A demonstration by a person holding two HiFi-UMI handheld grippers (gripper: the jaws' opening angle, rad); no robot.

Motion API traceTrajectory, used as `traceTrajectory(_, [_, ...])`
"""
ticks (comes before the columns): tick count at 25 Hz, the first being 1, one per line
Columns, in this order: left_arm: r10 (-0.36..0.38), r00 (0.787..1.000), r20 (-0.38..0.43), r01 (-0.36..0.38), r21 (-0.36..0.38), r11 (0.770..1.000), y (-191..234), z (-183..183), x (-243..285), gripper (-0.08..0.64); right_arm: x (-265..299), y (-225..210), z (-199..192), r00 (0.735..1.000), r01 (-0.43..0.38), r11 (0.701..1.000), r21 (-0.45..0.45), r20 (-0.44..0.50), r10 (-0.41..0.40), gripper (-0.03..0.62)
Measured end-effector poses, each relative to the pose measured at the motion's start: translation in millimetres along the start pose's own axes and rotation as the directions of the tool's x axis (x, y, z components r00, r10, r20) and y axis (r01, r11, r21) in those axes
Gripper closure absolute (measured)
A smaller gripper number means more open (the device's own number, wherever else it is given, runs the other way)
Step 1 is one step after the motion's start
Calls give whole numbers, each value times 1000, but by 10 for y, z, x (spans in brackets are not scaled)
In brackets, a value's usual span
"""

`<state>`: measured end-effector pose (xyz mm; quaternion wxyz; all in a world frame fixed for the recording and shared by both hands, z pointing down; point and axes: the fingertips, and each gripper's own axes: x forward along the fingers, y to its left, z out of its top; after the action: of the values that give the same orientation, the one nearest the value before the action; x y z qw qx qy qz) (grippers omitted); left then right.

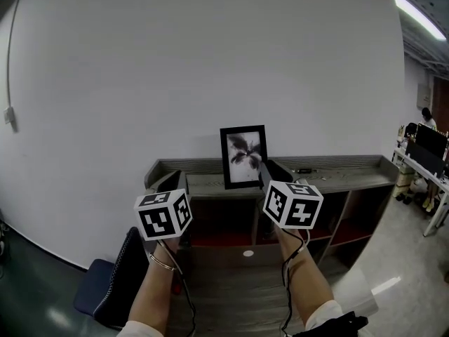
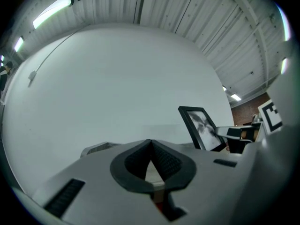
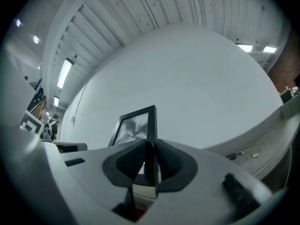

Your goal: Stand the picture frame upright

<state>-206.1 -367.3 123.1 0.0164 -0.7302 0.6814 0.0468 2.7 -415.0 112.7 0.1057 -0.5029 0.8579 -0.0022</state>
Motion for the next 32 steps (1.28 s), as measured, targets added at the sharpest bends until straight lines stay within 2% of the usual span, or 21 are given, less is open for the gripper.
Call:
traceTrajectory(10, [-25,1000,19,25,-11,1000,124,160,316,548,413,-19,56,1000,20,1000,-11,-13,-20,506])
traceTrajectory(18, [-52,999,-18,52,2,999,182,178,545,548,679,-9,64,999,31,999,-5,-35,-31,506])
traceTrajectory(24, [-67,997,-36,67,-2,998,170,156,662,548,754,-18,-33,996,34,999,-5,-80,-35,506])
traceTrajectory(32, [-75,996,-41,75,-20,997,216,172,781,548,882,84,-144,982,9,999,-49,-186,-18,506])
